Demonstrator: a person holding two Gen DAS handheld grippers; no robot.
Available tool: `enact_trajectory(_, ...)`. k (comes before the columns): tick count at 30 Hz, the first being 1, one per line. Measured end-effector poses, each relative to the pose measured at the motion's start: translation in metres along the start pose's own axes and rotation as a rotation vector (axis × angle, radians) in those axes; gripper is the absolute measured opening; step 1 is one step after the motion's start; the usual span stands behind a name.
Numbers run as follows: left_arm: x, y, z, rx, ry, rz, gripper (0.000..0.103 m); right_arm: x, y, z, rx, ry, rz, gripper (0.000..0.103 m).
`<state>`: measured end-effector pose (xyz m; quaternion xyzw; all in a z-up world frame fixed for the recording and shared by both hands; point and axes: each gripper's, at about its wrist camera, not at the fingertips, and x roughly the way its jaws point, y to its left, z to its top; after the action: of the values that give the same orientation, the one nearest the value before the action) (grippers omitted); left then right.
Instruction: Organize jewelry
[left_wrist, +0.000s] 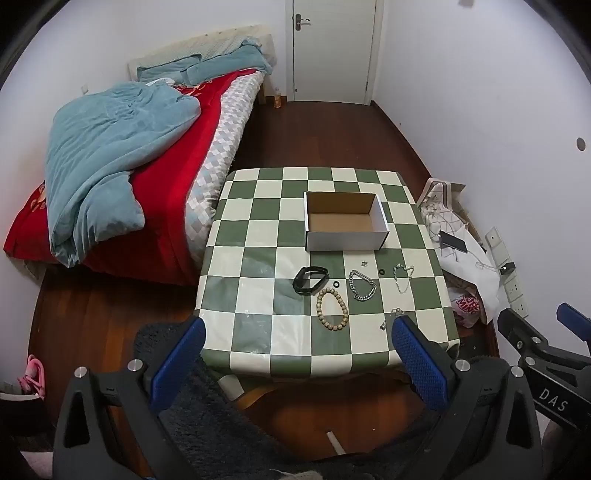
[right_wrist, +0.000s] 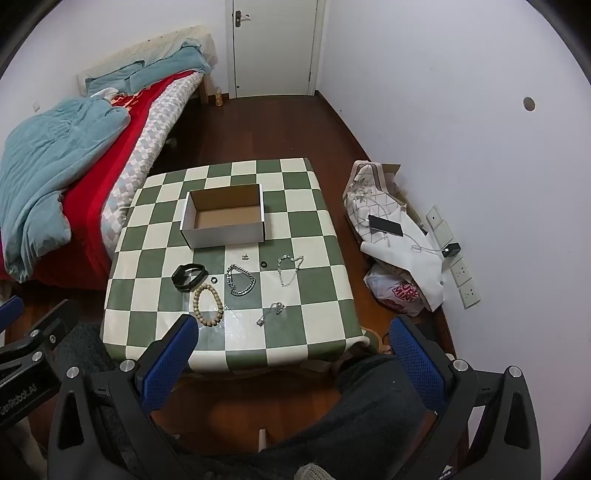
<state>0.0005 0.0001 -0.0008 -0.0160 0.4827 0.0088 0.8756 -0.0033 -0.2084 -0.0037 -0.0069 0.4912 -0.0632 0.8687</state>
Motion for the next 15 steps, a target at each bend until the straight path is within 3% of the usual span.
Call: enact_trajectory(15, 0.0017, 0.0005, -0.0012, 0.004, -0.007, -0.001, 0.103, -0.0015, 0.0018, -0.0051, 0.003, -0.003, 0.013, 0.103)
